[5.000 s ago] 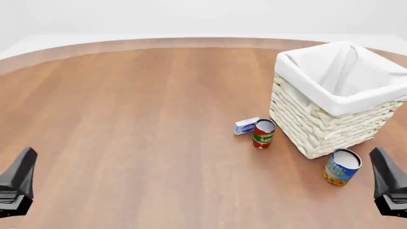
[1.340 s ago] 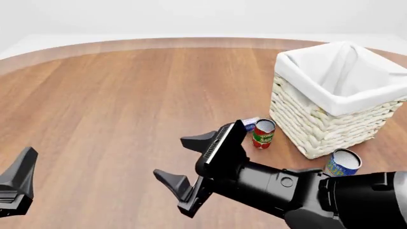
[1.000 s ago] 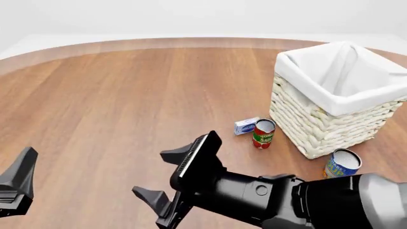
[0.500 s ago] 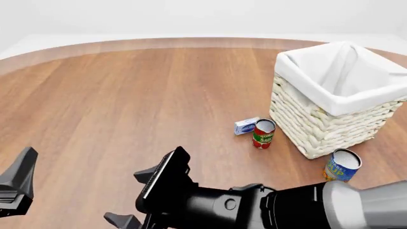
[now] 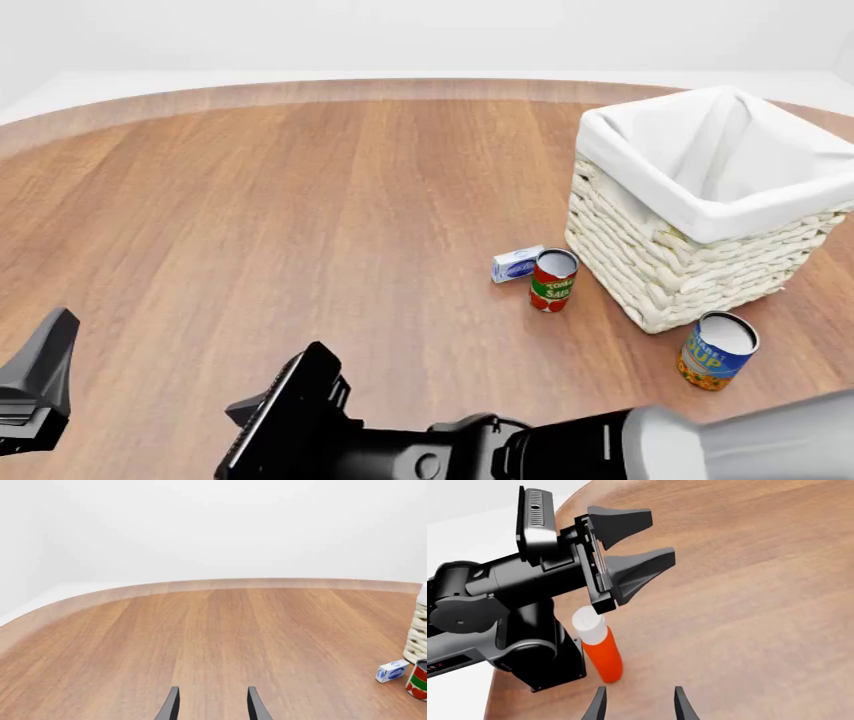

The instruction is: Pick up the ketchup, and put it in the basket.

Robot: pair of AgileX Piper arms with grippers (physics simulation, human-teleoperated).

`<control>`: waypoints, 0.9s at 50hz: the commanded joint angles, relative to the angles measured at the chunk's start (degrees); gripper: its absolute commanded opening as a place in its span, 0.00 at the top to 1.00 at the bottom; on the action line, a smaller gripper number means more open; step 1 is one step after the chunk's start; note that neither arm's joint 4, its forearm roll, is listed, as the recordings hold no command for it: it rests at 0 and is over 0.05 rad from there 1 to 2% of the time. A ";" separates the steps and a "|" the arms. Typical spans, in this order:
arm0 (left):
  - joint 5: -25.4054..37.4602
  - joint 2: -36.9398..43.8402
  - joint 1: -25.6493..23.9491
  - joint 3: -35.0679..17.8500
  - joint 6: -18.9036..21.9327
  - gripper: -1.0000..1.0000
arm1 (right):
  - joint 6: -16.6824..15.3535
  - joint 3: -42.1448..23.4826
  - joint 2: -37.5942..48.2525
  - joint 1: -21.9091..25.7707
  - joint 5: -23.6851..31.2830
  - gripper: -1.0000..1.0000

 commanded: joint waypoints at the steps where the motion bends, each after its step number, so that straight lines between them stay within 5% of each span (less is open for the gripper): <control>1: 0.00 0.00 0.00 0.00 0.00 0.00 | 1.32 -2.30 0.95 2.27 1.43 0.00; 45: 0.00 0.00 0.00 0.00 0.00 0.00 | 5.57 -7.88 4.51 5.72 4.10 0.00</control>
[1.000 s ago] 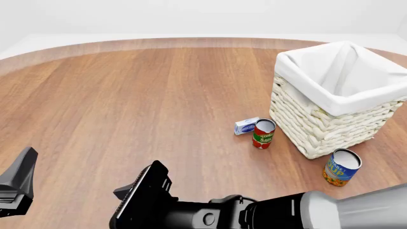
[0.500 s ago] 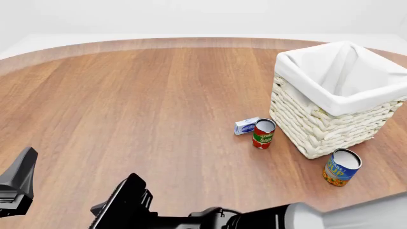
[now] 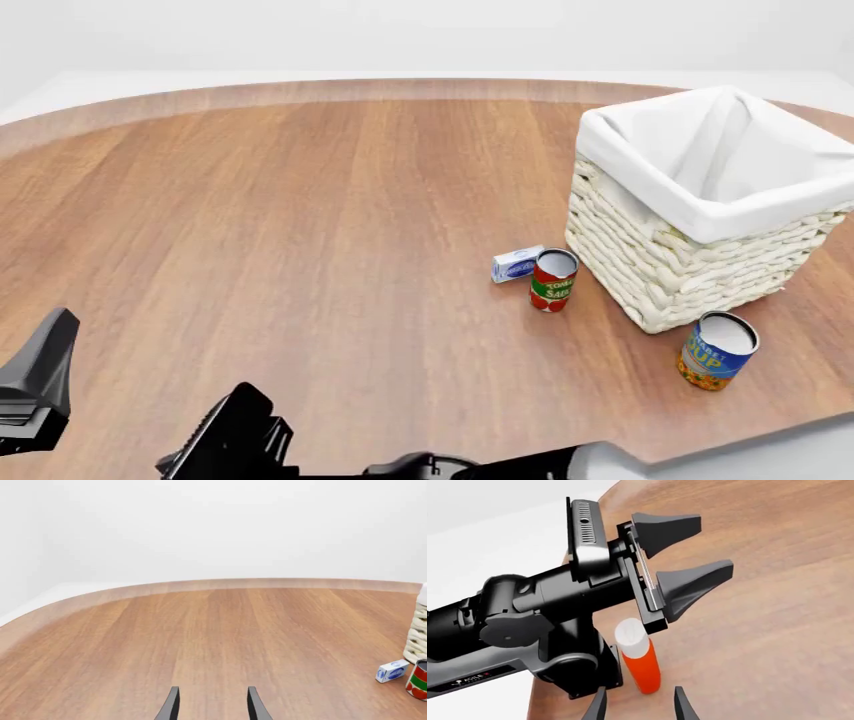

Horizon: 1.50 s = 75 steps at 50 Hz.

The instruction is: Pick up the ketchup, and put it in the basket.

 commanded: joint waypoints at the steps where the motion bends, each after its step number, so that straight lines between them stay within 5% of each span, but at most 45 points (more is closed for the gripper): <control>1: 0.00 0.00 0.00 0.00 0.00 0.00 | 0.96 -1.10 0.89 0.08 0.16 0.00; 75: 0.00 0.00 0.00 0.00 0.00 0.00 | 6.46 -8.67 8.00 0.48 1.88 0.00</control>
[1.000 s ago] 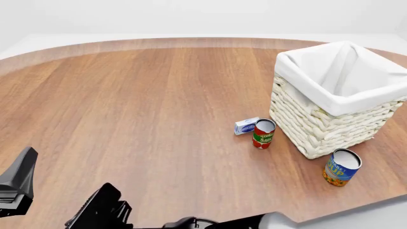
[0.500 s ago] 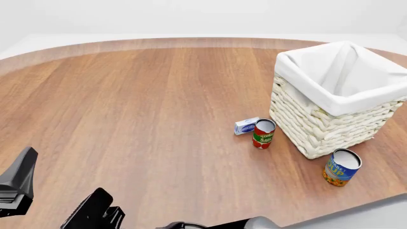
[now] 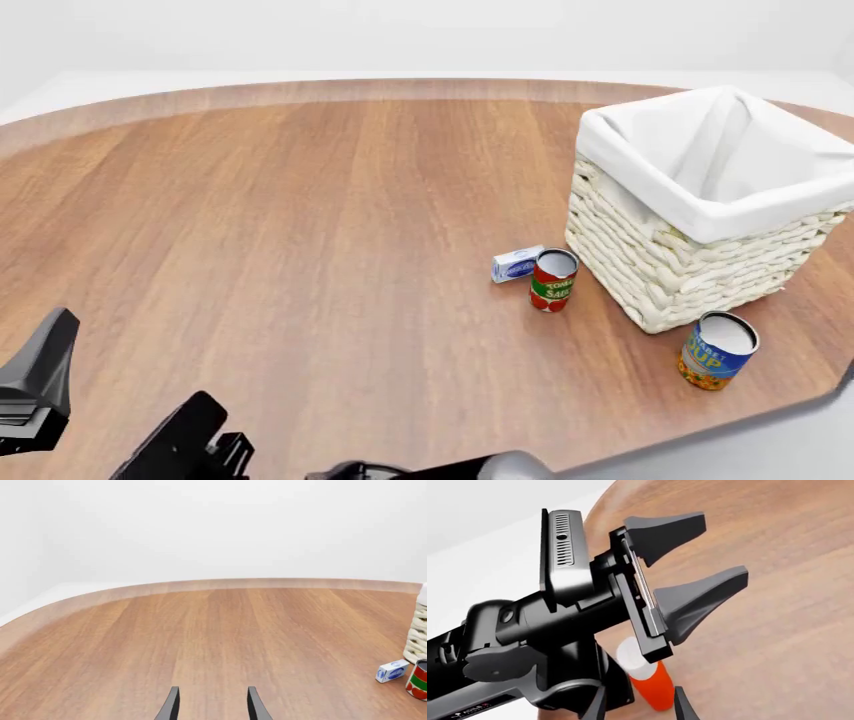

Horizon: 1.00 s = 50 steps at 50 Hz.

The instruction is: Pick up the ketchup, and put it in the basket.

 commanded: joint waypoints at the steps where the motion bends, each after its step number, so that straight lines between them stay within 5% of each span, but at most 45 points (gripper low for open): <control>1: 0.00 0.00 0.00 0.00 0.00 0.00 | 0.55 -0.94 1.17 -0.38 0.06 0.00; 50: 0.00 0.00 0.00 0.00 0.00 0.00 | 1.83 -9.09 7.75 -0.81 3.97 0.00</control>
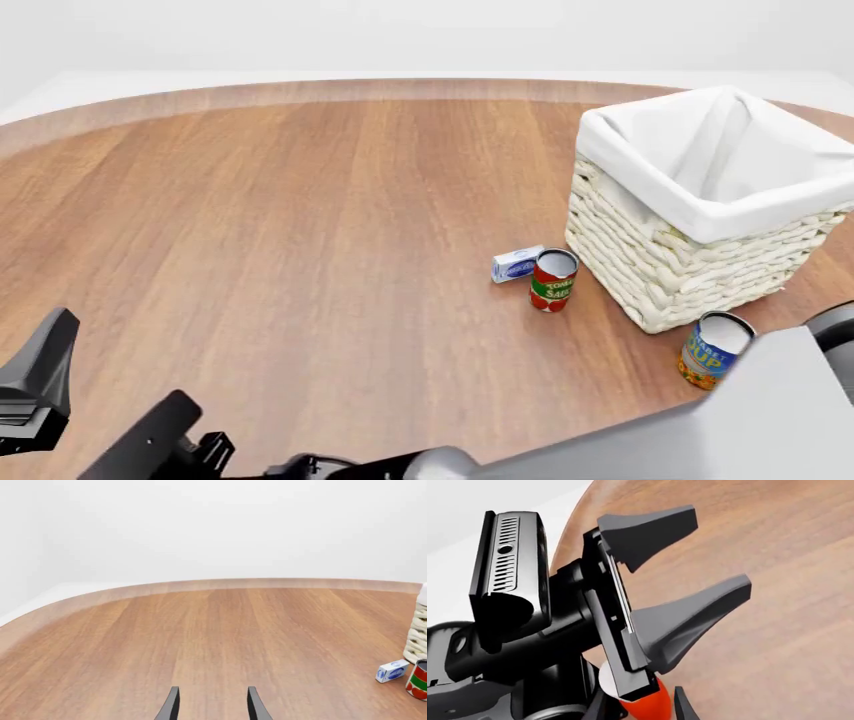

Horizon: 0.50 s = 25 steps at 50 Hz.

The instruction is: Pick up the ketchup, and put it in the basket.

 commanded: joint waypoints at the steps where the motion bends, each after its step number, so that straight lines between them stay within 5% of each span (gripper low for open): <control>1: 0.00 0.00 0.00 0.00 0.00 0.00 | 0.14 -2.11 1.23 0.10 1.18 0.00; 25: 0.00 0.00 0.00 0.00 0.00 0.00 | -0.50 -5.89 5.47 0.32 3.21 0.00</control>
